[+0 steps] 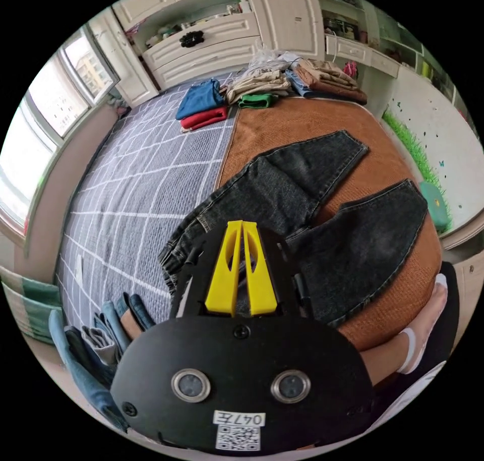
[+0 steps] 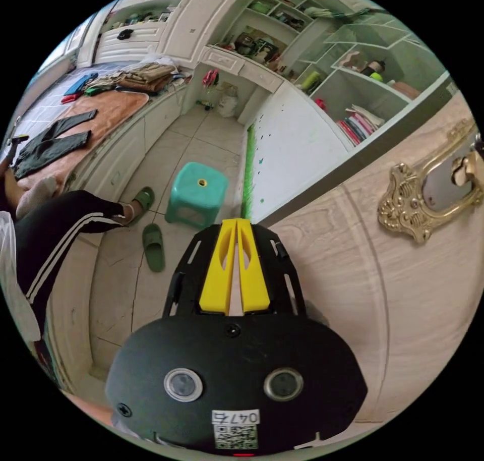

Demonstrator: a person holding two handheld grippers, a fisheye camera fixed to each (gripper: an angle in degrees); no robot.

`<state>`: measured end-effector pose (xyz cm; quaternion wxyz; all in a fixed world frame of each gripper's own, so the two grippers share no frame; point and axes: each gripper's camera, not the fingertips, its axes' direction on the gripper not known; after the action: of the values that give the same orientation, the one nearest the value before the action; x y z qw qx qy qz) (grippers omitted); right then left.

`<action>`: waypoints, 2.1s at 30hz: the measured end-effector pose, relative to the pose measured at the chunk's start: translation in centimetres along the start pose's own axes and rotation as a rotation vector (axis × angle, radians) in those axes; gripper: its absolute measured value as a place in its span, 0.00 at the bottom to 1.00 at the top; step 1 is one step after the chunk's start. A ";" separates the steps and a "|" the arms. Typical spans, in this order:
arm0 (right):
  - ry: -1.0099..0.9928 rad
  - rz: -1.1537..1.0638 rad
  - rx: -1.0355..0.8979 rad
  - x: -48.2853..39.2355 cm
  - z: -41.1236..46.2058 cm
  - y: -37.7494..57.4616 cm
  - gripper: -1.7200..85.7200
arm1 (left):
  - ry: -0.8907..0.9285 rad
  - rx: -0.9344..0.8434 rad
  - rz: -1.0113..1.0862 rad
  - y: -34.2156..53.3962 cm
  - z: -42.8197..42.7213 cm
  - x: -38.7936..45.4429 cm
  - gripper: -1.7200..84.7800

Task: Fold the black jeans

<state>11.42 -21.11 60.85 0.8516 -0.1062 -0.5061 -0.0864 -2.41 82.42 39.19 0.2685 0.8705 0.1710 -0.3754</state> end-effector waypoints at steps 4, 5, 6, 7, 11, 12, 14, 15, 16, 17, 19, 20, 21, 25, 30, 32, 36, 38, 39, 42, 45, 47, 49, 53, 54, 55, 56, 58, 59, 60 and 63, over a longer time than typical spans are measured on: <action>-0.127 -0.043 0.001 3.7 3.3 1.2 0.01 | -0.211 -0.002 0.032 1.3 -2.0 3.3 0.01; -0.126 -0.052 0.014 4.1 4.1 1.5 0.01 | -0.227 0.003 0.035 1.2 -2.7 3.8 0.01; -0.126 -0.053 0.011 4.3 4.5 1.7 0.01 | -0.222 0.006 0.035 1.1 -3.0 3.9 0.01; -0.127 -0.051 0.011 4.7 5.2 2.1 0.01 | -0.203 0.006 0.034 0.9 -3.5 4.2 0.01; -0.162 -0.017 0.046 6.4 7.2 3.6 0.01 | -0.192 -0.020 0.032 0.2 -4.2 5.1 0.01; -0.161 -0.016 0.042 6.6 7.5 3.7 0.01 | -0.191 -0.025 0.037 0.2 -4.2 5.3 0.01; -0.166 -0.013 0.017 7.8 8.8 3.8 0.01 | -0.204 -0.043 0.058 0.0 -4.1 5.9 0.01; -0.171 -0.007 0.010 8.1 9.1 3.8 0.01 | -0.205 -0.049 0.063 -0.1 -4.0 6.0 0.01; -0.186 0.004 0.002 8.7 9.8 3.8 0.01 | -0.207 -0.061 0.072 -0.1 -3.9 6.2 0.01; -0.195 0.014 -0.001 9.2 10.4 3.7 0.01 | -0.213 -0.068 0.077 -0.1 -3.8 6.3 0.01; -0.196 0.019 -0.035 9.7 11.7 3.4 0.01 | -0.215 -0.073 0.073 0.0 -3.8 6.1 0.01; -0.197 0.026 -0.061 10.1 12.7 3.1 0.01 | -0.205 -0.075 0.066 0.0 -3.9 5.7 0.01; -0.200 0.033 -0.071 10.4 13.1 3.0 0.01 | -0.201 -0.075 0.061 0.1 -3.9 5.4 0.01; -0.270 0.100 -0.092 11.6 15.3 2.1 0.01 | -0.168 -0.064 0.006 0.4 -4.4 3.2 0.01; -0.259 0.106 0.015 8.4 15.7 1.3 0.01 | -0.123 -0.046 -0.056 1.3 -4.4 0.2 0.01; -0.272 0.119 0.077 6.4 15.3 0.9 0.01 | -0.095 -0.046 -0.087 1.5 -3.9 -1.5 0.01; -0.346 0.139 0.144 3.7 14.4 0.5 0.01 | -0.046 -0.053 -0.139 1.9 -2.8 -4.3 0.01; -0.397 0.153 0.187 0.9 13.4 -0.2 0.01 | 0.003 -0.046 -0.176 2.1 -2.0 -6.3 0.01; -0.417 0.161 0.204 0.1 13.1 -0.5 0.01 | 0.015 -0.045 -0.185 2.1 -1.8 -6.8 0.01; -0.519 0.147 0.337 -5.7 11.0 -2.7 0.01 | 0.052 -0.037 -0.195 2.0 -0.9 -9.1 0.01; -0.679 0.044 0.404 -14.0 8.8 -7.1 0.01 | 0.056 -0.026 -0.149 1.5 -0.3 -11.0 0.01; -0.823 -0.065 0.395 -22.0 7.6 -11.7 0.01 | 0.061 -0.010 -0.143 2.0 0.2 -13.0 0.01; -0.889 -0.158 0.361 -28.6 7.0 -15.5 0.01 | 0.069 0.004 -0.161 3.3 0.7 -14.6 0.01; -0.967 -0.383 0.359 -44.8 6.5 -23.2 0.02 | 0.080 -0.006 -0.267 6.5 2.6 -18.9 0.01; -0.975 -0.400 0.350 -47.0 6.6 -24.2 0.02 | 0.088 -0.004 -0.290 6.9 2.8 -19.7 0.01; -1.000 -0.422 0.315 -51.0 7.1 -26.4 0.03 | 0.115 -0.003 -0.336 7.7 3.2 -21.3 0.01; -1.024 -0.441 0.273 -54.6 7.6 -28.8 0.03 | 0.154 -0.008 -0.377 8.4 3.9 -22.9 0.01; -1.026 -0.443 0.230 -58.8 8.4 -32.3 0.04 | 0.211 -0.023 -0.422 9.3 5.2 -25.0 0.01; -0.980 -0.440 0.212 -61.2 8.9 -34.6 0.05 | 0.232 -0.042 -0.452 9.9 6.4 -26.3 0.01; -0.953 -0.436 0.198 -62.3 9.2 -35.8 0.05 | 0.239 -0.053 -0.468 10.1 7.0 -27.0 0.01; -0.857 -0.400 0.112 -66.5 11.6 -41.8 0.06 | 0.304 -0.095 -0.543 11.1 10.3 -30.1 0.01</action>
<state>-40.50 -55.59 11.60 0.5372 0.0135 -0.8261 -0.1697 -22.47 64.53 59.49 0.1701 0.8258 0.4526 -0.2904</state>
